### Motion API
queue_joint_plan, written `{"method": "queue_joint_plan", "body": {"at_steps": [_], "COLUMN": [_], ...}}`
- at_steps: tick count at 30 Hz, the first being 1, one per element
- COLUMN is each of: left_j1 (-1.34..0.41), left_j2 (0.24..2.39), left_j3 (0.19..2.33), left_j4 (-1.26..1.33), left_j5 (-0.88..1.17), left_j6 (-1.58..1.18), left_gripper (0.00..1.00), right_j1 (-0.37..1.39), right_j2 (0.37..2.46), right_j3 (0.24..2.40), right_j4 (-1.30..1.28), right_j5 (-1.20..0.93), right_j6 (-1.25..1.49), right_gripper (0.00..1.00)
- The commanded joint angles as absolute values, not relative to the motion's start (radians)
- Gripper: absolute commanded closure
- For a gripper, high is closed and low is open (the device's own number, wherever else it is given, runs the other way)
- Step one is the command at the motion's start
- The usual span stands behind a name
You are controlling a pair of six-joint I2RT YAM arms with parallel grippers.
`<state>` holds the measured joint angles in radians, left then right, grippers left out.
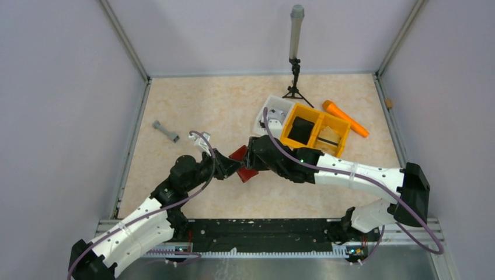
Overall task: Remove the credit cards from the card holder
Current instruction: Open the card holder at the center of the board.
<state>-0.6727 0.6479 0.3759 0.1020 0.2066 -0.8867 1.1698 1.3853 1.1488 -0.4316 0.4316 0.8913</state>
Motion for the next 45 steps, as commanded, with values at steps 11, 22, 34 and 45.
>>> {"method": "queue_joint_plan", "body": {"at_steps": [11,22,34,45], "left_j1": [-0.681,-0.68,-0.679,-0.679], "left_j2": [0.543,0.529,0.582,0.549], "left_j3": [0.362,0.396,0.42,0.378], "left_j4": [0.246,0.141,0.05,0.193], "left_j5": [0.143,0.125,0.191,0.33], "left_j6": [-0.833,-0.771,-0.787,-0.99], "left_gripper": [1.0,1.0,1.0,1.0], "right_j1": [1.182,1.181,1.076,0.99], "right_j2": [1.392,1.49,1.316,0.701], "right_j3": [1.149,1.253,1.124,0.593], "right_j4": [-0.592,-0.832,-0.837,-0.021], "right_j5": [0.369,0.496,0.647,-0.006], "right_j6": [0.867,0.762,0.658,0.551], "right_gripper": [0.73,0.94,0.52,0.05]}}
